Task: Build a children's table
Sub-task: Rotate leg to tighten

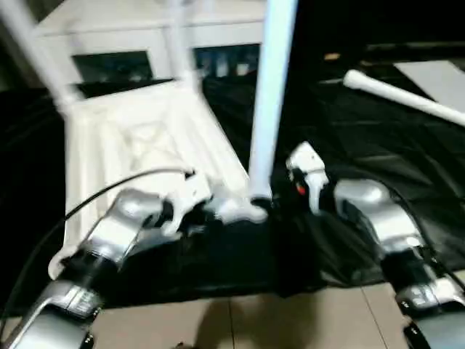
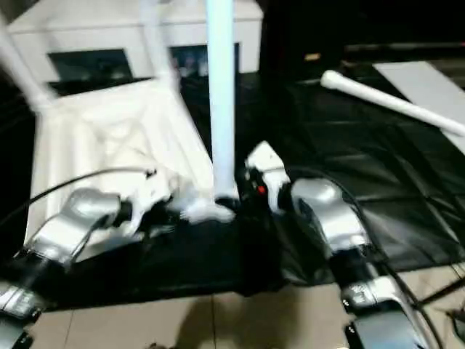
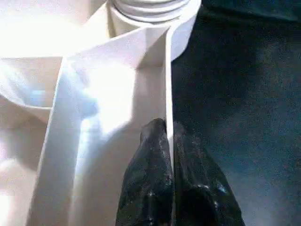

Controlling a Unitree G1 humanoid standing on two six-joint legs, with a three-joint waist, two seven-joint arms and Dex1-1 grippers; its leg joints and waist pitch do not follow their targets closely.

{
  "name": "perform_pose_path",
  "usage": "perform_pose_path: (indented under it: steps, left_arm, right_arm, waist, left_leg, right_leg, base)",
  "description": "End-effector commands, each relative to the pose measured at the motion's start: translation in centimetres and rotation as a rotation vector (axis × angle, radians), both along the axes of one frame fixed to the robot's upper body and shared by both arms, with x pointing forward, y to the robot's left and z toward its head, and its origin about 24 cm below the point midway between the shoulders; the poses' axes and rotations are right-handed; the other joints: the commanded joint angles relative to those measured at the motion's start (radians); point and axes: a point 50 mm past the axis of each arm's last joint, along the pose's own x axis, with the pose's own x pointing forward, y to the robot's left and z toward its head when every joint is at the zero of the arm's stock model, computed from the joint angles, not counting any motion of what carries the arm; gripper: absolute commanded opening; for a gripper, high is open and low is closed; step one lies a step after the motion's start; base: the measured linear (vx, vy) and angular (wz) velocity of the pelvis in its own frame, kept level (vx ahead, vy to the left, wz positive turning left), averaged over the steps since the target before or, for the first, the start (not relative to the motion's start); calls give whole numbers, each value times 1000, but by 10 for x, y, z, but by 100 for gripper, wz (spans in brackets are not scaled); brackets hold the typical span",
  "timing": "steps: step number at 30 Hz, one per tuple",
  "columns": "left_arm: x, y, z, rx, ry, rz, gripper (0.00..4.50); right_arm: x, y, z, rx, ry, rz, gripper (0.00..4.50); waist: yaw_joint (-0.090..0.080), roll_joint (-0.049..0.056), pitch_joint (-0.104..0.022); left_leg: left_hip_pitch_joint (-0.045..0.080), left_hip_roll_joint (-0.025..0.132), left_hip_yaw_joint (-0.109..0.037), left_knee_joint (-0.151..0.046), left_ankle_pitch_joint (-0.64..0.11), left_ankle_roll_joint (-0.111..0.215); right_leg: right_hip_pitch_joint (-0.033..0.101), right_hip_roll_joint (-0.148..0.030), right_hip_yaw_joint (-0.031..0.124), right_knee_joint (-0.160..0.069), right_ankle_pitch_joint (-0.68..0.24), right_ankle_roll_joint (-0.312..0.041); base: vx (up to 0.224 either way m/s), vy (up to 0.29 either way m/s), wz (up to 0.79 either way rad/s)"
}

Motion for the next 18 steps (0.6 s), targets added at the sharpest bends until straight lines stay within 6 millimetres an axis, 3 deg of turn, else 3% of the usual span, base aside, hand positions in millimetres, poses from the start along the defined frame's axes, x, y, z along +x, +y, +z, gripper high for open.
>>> perform_pose_path:
  steps: [1, 7, 9, 18]
  left_arm:
    - [-5, -13, 12, -48, -24, -99, 0]
    - [-6, -9, 14, -38, -33, -105, 0]
    - [-7, -7, 15, -36, -33, -103, 0]
    - [-5, -7, 16, -32, -37, -99, 0]
  right_arm:
    - [-2, 1, 6, -22, -27, 49, 448]
    - [-11, 2, 6, -42, -1, 162, 448]
    - [-13, 2, 6, -55, 1, 178, 421]
    - [-9, -2, 7, -75, -1, 172, 344]
  waist:
    - [-6, 3, -74]
    - [-4, -1, -71]
    - [-5, 1, -71]
    - [-5, 4, -78]
  left_leg:
    - [21, 22, 5, -52, -126, 72]
    - [16, 18, 4, -51, -173, 46]
    - [16, 18, 3, -51, -181, 40]
    - [15, 14, 2, -42, -132, 55]
  right_leg:
    - [53, -35, 34, -43, 42, -289]
    - [56, -38, 36, -45, -22, -266]
    - [56, -39, 36, -46, -39, -263]
    - [59, -35, 34, -37, 49, -279]
  base:
    - [0, 0, 0]
    - [0, 0, 0]
    - [0, 0, 0]
    - [0, 0, 0]
